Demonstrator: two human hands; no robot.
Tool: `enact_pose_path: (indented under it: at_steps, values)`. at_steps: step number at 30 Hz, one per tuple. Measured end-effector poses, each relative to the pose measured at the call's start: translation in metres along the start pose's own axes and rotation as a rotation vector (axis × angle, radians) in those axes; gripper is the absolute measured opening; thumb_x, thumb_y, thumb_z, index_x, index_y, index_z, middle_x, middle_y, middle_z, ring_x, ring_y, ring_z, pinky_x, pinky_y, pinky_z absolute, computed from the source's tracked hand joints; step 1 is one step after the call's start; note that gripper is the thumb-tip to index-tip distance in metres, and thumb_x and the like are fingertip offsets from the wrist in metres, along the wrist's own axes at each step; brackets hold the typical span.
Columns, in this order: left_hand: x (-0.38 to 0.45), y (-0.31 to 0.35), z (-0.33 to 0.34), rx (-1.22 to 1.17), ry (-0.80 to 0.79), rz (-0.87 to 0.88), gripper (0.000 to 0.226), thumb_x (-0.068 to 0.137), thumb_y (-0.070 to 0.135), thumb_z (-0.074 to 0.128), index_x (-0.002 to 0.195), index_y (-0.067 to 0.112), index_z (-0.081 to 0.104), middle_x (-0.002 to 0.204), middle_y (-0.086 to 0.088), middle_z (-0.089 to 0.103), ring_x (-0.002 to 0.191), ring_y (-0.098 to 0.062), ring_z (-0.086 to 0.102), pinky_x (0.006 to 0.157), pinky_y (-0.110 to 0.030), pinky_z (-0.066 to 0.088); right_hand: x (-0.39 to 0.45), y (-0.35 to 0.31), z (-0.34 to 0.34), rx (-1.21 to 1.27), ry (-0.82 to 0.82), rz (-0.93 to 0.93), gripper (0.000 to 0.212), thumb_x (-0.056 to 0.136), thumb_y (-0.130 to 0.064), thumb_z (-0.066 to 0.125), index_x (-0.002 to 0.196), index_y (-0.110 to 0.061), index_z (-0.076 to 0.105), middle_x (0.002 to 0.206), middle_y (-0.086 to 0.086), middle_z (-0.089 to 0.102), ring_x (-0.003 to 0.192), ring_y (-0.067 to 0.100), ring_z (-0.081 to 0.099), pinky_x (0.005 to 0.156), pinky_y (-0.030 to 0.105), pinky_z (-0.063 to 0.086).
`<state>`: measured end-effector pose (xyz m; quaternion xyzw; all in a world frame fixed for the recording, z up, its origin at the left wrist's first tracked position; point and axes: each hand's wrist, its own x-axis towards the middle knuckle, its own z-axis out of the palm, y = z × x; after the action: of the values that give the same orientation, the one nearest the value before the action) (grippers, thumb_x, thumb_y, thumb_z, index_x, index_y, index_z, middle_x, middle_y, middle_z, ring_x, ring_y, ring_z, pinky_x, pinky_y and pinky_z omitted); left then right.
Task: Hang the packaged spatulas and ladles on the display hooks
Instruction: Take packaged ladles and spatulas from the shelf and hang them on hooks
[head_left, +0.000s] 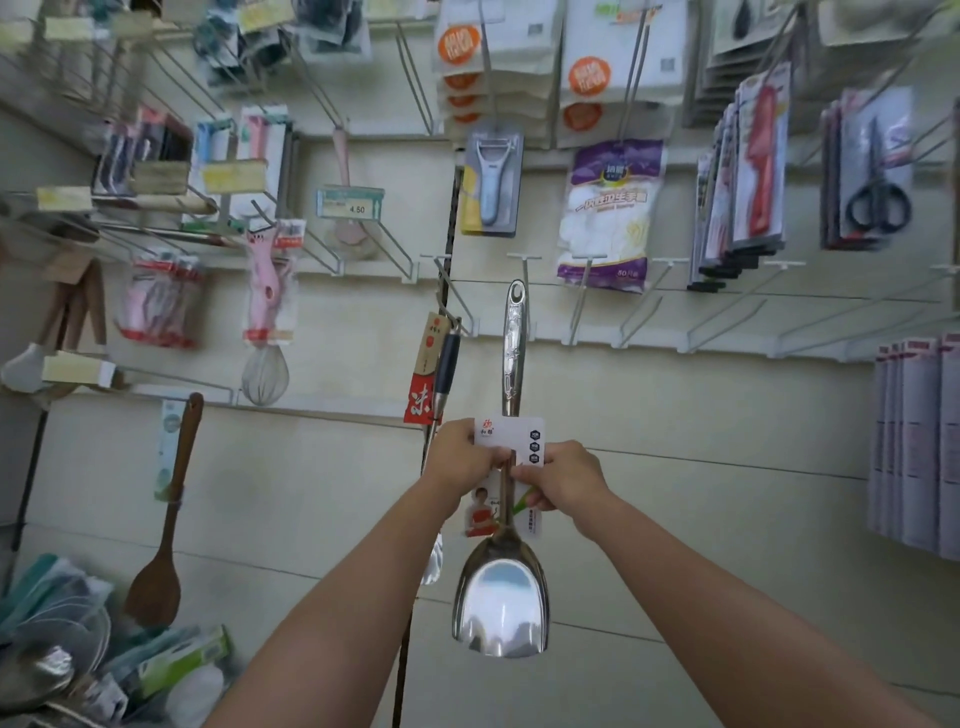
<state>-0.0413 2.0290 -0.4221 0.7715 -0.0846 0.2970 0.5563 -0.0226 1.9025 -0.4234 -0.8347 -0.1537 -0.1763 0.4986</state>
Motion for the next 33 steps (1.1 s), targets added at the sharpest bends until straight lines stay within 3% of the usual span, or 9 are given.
enact_pose_path:
  at_steps: [6,9,15,18,23,27,30,33]
  values:
    - [0.011,0.005,0.005,0.029,-0.008,-0.011,0.022,0.082,0.001,0.065,0.104,0.002,0.065,0.092,-0.006,0.065,0.081,-0.019,0.061,0.060,-0.018,0.050,0.007,-0.004,-0.007,-0.012,-0.009,0.024,0.012,0.085,-0.012,0.067,0.096,-0.007,0.067,0.060,0.001,0.060,0.042,0.006,0.055,0.043,0.013,0.048]
    - [0.015,0.007,0.005,0.017,-0.010,-0.010,0.022,0.080,0.000,0.066,0.102,0.002,0.067,0.102,-0.013,0.069,0.083,-0.023,0.064,0.069,-0.027,0.054,0.013,-0.004,-0.008,0.009,-0.011,0.053,0.014,0.085,-0.012,0.068,0.097,-0.005,0.067,0.062,0.003,0.060,0.034,0.003,0.053,0.042,0.015,0.047]
    - [0.022,0.015,0.003,0.045,-0.001,0.001,0.024,0.083,0.003,0.065,0.106,0.001,0.064,0.109,-0.017,0.068,0.094,-0.029,0.067,0.079,-0.036,0.057,0.023,-0.010,-0.010,0.053,-0.038,0.082,0.009,0.084,-0.013,0.068,0.091,-0.008,0.064,0.066,0.007,0.060,0.049,0.013,0.054,0.047,0.020,0.045]
    - [0.024,0.016,0.002,0.064,0.010,-0.005,0.022,0.084,0.005,0.065,0.105,0.000,0.064,0.108,-0.017,0.068,0.091,-0.029,0.068,0.070,-0.030,0.055,0.026,-0.012,-0.009,0.064,-0.050,0.091,0.009,0.084,-0.013,0.069,0.081,-0.010,0.061,0.070,0.008,0.060,0.049,0.013,0.051,0.045,0.021,0.041]
    - [0.024,0.017,0.004,0.044,0.004,-0.029,0.021,0.083,0.004,0.065,0.104,0.001,0.064,0.106,-0.016,0.068,0.082,-0.024,0.065,0.067,-0.028,0.054,0.027,-0.010,-0.010,0.085,-0.066,0.108,0.015,0.085,-0.012,0.068,0.098,-0.005,0.063,0.081,0.012,0.062,0.054,0.016,0.050,0.044,0.022,0.037]
    - [0.025,0.019,0.006,0.053,-0.004,-0.023,0.017,0.084,0.005,0.064,0.101,0.002,0.063,0.101,-0.015,0.068,0.080,-0.024,0.064,0.065,-0.028,0.054,0.026,-0.008,-0.011,0.093,-0.093,0.108,0.015,0.087,-0.012,0.065,0.099,-0.005,0.061,0.071,0.008,0.055,0.050,0.015,0.044,0.042,0.022,0.033]
    - [0.024,0.019,0.006,0.067,-0.002,-0.020,0.008,0.085,0.005,0.063,0.092,0.006,0.060,0.090,-0.010,0.064,0.073,-0.020,0.061,0.056,-0.021,0.049,0.024,-0.010,-0.011,0.078,-0.104,0.100,0.011,0.088,-0.013,0.063,0.097,-0.007,0.060,0.071,0.008,0.055,0.050,0.015,0.044,0.043,0.022,0.033]
    - [0.020,0.016,0.006,0.073,0.001,-0.031,0.007,0.085,0.005,0.063,0.089,0.007,0.058,0.088,-0.009,0.063,0.074,-0.022,0.061,0.056,-0.022,0.049,0.021,-0.009,-0.010,0.062,-0.116,0.107,0.010,0.089,-0.013,0.062,0.096,-0.007,0.058,0.078,0.011,0.057,0.052,0.015,0.045,0.044,0.022,0.034]
